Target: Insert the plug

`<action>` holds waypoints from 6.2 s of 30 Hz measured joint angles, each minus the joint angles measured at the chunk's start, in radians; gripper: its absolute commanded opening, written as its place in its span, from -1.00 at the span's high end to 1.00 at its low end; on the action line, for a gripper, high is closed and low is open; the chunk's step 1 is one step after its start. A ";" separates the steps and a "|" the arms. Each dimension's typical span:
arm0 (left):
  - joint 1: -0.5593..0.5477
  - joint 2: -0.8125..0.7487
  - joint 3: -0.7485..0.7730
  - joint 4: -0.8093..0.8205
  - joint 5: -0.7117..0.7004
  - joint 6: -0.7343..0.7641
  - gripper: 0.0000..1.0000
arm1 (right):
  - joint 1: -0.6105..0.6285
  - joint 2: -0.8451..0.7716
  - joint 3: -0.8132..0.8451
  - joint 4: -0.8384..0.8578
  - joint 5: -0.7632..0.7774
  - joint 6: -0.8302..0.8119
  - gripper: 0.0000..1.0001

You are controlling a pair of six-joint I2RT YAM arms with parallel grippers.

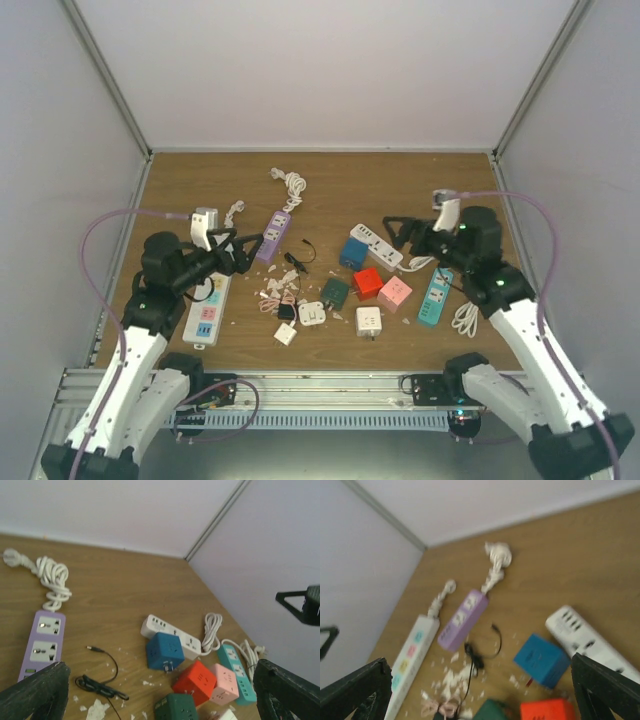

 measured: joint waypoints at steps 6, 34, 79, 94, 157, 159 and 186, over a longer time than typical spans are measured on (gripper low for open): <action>-0.004 0.079 -0.001 -0.022 -0.001 0.000 -0.98 | 0.351 0.153 -0.045 -0.042 0.265 0.077 -0.95; 0.013 0.345 0.126 -0.318 -0.461 -0.042 -0.98 | 0.771 0.797 0.119 -0.137 0.608 0.462 -0.57; -0.026 0.423 0.263 -0.181 0.341 -0.077 -0.54 | 0.745 0.660 0.143 0.577 0.419 -0.047 -0.14; -0.039 0.466 0.262 -0.169 0.367 0.006 0.15 | 0.743 0.631 0.140 0.525 0.362 -0.188 -0.99; -0.044 -0.085 0.238 -0.245 -0.314 0.287 -0.98 | 0.661 0.943 0.437 0.373 -0.097 -0.726 0.37; -0.044 -0.091 0.258 -0.301 -0.381 0.220 -0.98 | 0.683 1.046 0.541 0.398 -0.071 -0.702 0.39; -0.044 0.005 0.386 -0.502 -0.531 0.166 -0.98 | 0.710 1.523 1.036 0.173 0.030 -0.739 0.41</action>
